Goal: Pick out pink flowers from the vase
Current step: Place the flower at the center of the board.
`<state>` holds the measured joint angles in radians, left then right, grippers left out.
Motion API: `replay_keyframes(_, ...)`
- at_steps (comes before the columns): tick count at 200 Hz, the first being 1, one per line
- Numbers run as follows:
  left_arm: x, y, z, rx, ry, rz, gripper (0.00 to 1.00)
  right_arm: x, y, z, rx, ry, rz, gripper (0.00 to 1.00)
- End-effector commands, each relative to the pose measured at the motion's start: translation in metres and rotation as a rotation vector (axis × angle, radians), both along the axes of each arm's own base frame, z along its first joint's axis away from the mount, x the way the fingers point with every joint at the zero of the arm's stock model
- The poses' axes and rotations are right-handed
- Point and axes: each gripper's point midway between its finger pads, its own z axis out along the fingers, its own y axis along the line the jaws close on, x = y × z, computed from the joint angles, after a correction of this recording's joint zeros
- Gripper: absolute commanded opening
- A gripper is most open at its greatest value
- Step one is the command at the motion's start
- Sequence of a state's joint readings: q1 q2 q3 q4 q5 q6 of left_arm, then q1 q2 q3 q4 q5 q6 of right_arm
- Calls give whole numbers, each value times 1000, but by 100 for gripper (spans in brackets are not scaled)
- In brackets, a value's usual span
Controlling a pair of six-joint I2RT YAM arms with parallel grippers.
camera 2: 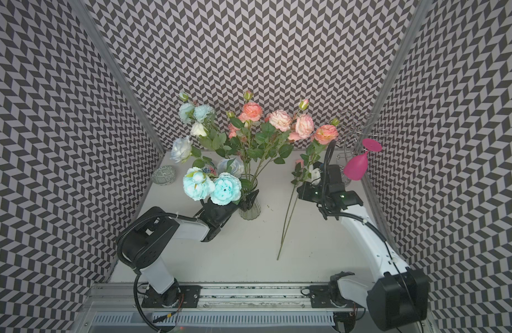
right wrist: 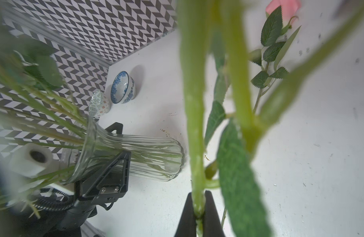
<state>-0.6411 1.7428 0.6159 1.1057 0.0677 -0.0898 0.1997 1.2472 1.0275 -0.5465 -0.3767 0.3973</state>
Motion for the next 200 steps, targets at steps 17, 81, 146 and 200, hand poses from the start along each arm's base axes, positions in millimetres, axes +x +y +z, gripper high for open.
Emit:
replay_keyframes(17, -4, 3, -51, 92, 152, 7, 0, 36, 18, 0, 56, -49, 50, 0)
replay_keyframes(81, -5, 5, -46, 91, 143, 10, 0, 108, 22, -40, 2, -10, -1, 0)
replay_keyframes(146, -4, 4, -45, 89, 142, 10, 0, 145, 21, -106, -62, 91, -45, 1)
replay_keyframes(200, -4, 4, -44, 93, 137, 12, 0, 139, 32, -121, -69, 87, -62, 20)
